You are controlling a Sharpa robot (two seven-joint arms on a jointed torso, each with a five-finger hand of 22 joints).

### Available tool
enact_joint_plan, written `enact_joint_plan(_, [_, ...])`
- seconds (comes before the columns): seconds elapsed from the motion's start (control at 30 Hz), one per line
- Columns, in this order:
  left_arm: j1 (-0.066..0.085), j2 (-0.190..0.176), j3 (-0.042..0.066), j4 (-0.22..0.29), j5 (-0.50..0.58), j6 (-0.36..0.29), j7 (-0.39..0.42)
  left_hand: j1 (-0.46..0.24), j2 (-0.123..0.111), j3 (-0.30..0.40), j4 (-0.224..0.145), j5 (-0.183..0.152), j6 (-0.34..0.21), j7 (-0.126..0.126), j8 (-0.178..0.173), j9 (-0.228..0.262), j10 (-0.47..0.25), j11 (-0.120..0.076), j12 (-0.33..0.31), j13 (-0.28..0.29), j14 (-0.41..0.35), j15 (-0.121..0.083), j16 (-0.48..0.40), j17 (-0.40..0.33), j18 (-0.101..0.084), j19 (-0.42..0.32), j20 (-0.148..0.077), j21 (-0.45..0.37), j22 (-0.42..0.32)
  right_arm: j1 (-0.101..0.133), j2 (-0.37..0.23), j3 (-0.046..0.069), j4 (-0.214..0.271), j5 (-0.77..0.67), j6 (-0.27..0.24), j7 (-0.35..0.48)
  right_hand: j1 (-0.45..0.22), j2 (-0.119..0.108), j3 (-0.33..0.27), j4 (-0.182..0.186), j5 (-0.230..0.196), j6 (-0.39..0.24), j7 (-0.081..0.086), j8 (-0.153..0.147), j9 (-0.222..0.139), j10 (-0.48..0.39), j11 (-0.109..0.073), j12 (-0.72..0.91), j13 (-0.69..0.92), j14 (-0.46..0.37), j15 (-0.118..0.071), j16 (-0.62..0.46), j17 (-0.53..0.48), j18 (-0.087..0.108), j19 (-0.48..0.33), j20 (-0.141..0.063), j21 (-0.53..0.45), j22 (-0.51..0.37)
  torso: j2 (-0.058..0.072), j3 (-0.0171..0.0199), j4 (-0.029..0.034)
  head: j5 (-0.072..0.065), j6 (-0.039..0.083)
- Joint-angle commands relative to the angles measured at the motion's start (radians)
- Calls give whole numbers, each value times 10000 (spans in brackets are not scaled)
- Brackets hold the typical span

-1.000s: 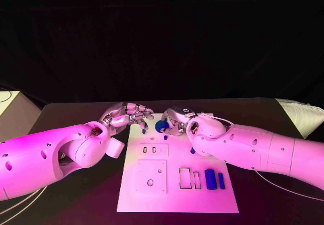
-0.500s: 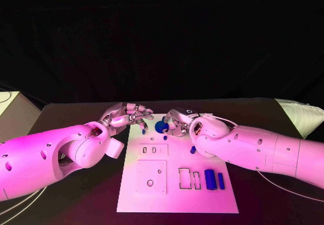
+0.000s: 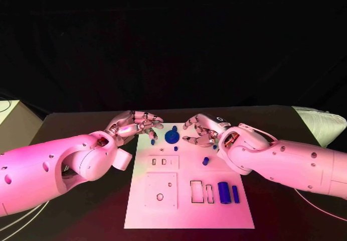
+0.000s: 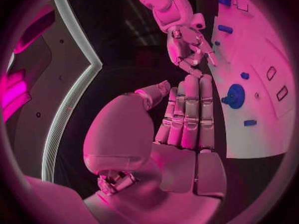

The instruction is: Assemble the parts on the task board

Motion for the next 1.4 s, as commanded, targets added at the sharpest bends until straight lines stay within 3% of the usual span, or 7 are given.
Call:
enact_joint_plan(0.03, [4, 12, 5, -38, -30, 192, 158, -72, -56, 55, 0, 11, -52, -11, -54, 2, -66, -31, 11, 9, -64, 36, 3, 8, 59, 20, 70, -49, -10, 109, -431, 27, 239, 1840, -273, 1112, 151, -8, 65, -57, -55, -19, 20, -4, -17, -94, 1, -46, 590, 824, 18, -22, 1714, -97, 62, 48, -66, 1407, -48, 25, -41, 1, 41])
enact_joint_plan(0.3, [-1, 45, 4, -133, -30, 214, 179, -72, -56, 55, 0, 11, -52, -11, -54, 2, -66, -31, 11, 9, -64, 36, 3, 8, 59, 20, 70, -49, -10, 379, -1546, 40, 311, 3117, 182, 1886, 547, -126, 320, -435, -101, -23, 46, -6, -55, -226, 18, -194, 474, 797, 33, -73, 1627, -55, -47, 63, -242, 1297, -119, 65, -116, -41, 82])
enact_joint_plan(0.67, [-8, 112, 2, -268, -30, 300, 241, -122, -130, 22, 13, 9, -65, -3, -67, 3, -80, -20, 17, 16, -82, 47, -3, 12, 54, 16, 76, -67, -28, 496, -2495, 34, -399, 3189, 1005, 2606, 892, -354, 483, -838, -310, -115, 79, -55, -115, -347, 46, -342, 358, 771, 56, -121, 1557, -41, -96, 83, -326, 1265, -171, 134, -190, -161, 75])
enact_joint_plan(0.9, [-13, 146, 2, -295, -30, 354, 262, -122, -130, 22, 13, 9, -65, -3, -67, 3, -80, -20, 17, 16, -82, 47, -3, 12, 54, 16, 76, -67, -28, 380, -2535, -2, -1140, 2652, 1185, 2759, 988, -437, 447, -966, -413, -305, 126, -157, -175, -480, 91, -482, 249, 740, 93, -166, 1484, -15, -172, 112, -447, 1194, -155, 120, -178, -266, 80])
enact_joint_plan(1.0, [-15, 155, 2, -308, -30, 361, 265, -130, -145, 16, 14, 10, -66, -4, -70, 3, -82, -20, 19, 17, -84, 48, -3, 14, 54, 15, 77, -72, -33, 294, -2452, -12, -1408, 2515, 1214, 2711, 986, -444, 353, -975, -459, -433, 159, -221, -211, -545, 124, -539, 204, 727, 122, -181, 1462, 1, -214, 136, -516, 1154, -154, 132, -173, -263, 68])
enact_joint_plan(1.17, [-18, 169, 2, -323, -30, 373, 269, -130, -145, 16, 14, 10, -66, -4, -70, 3, -82, -20, 19, 17, -84, 48, -3, 14, 54, 15, 77, -72, -33, 157, -2239, -24, -1772, 2413, 1257, 2677, 1003, -429, 281, -982, -470, -522, 169, -266, -235, -587, 136, -577, 173, 720, 136, -189, 1449, 9, -236, 151, -553, 1134, -153, 91, -137, -286, 55])
enact_joint_plan(1.4, [-22, 185, 2, -330, -30, 388, 265, -129, -153, 17, 12, 11, -68, -6, -72, 4, -85, -22, 21, 20, -88, 48, -4, 16, 54, 15, 79, -78, -39, -61, -1832, -34, -2210, 2380, 1250, 2637, 1077, -369, 287, -1015, -452, -532, 170, -268, -240, -555, 135, -531, 210, 728, 139, -171, 1483, 2, -218, 159, -528, 1158, -142, 96, -121, -295, 31])
